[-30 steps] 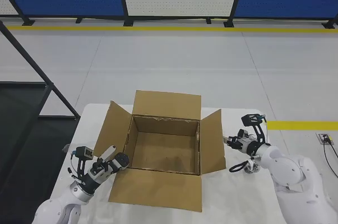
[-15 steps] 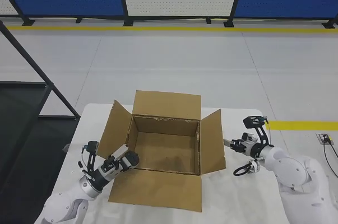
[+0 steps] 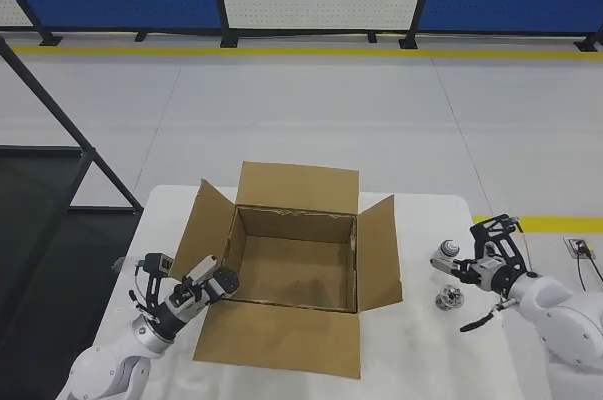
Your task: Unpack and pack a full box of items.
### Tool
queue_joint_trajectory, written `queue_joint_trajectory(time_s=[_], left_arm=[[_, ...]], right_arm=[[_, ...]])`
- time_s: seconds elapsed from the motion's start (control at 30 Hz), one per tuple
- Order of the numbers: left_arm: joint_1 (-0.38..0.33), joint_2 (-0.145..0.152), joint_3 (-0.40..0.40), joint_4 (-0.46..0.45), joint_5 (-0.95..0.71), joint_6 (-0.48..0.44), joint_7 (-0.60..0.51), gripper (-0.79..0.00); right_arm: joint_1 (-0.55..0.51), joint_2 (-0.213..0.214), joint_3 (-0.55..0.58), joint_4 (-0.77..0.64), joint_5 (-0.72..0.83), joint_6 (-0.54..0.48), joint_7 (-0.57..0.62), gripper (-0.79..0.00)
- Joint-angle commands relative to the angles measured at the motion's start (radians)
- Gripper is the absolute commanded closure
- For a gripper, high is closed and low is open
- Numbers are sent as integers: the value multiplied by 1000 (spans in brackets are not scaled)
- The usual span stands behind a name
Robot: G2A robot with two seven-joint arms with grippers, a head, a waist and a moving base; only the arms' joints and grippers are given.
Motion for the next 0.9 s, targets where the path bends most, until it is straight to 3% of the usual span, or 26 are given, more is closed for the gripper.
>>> queue_joint_trajectory(time_s=[0.0, 0.4, 0.87], left_arm=[[3, 1, -8, 1, -5, 0, -1, -785], [1, 0, -2, 4, -3, 3, 4, -785], [11, -1, 4, 9, -5, -4, 13, -785]], right_arm=[[-20, 8, 31, 6, -44, -21, 4, -785], [-47, 34, -7, 155, -197, -122, 14, -785], [-15, 46, -98, 239, -193, -177, -5, -785]])
